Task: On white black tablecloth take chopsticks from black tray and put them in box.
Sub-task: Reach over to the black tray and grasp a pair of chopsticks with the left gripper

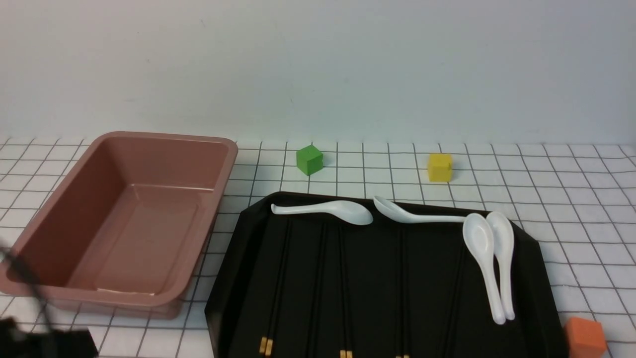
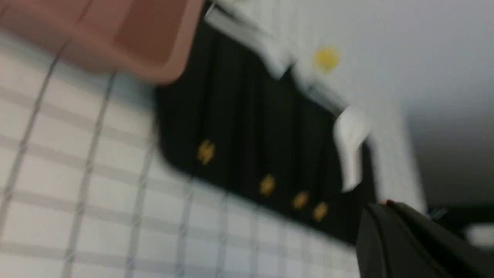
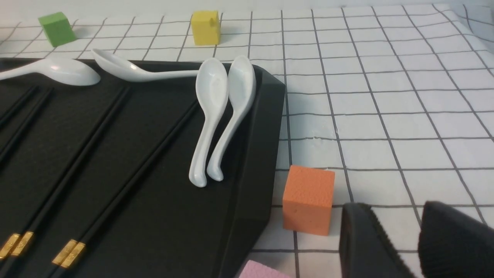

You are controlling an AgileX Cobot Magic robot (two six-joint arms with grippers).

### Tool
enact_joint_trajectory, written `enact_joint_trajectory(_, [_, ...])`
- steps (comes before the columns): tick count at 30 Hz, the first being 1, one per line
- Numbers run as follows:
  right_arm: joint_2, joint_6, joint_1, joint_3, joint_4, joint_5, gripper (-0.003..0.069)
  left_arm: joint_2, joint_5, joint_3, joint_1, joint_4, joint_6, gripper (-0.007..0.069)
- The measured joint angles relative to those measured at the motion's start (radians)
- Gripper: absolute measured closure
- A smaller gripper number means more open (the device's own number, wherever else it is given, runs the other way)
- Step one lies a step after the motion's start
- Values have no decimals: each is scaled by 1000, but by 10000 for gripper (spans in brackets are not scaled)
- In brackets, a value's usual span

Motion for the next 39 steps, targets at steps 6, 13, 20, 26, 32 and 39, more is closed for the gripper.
enact_joint_trajectory(6, [0, 0, 0, 0, 0, 1, 419, 520, 285, -194, -1, 135, 147, 637])
enact_joint_trajectory(13, [0, 0, 0, 0, 0, 1, 419, 784, 164, -311, -224, 46, 176, 637])
enact_joint_trajectory(20, [0, 0, 0, 0, 0, 1, 419, 966, 4, -463, -517, 296, -124, 572])
enact_joint_trajectory(26, [0, 0, 0, 0, 0, 1, 419, 1106, -25, -560, -557, 439, -225, 432])
enact_joint_trajectory(32, [0, 0, 0, 0, 0, 1, 419, 1239, -29, -636, -557, 466, -180, 353])
enact_joint_trajectory(39, [0, 0, 0, 0, 0, 1, 419, 1360, -38, -692, -557, 556, -171, 349])
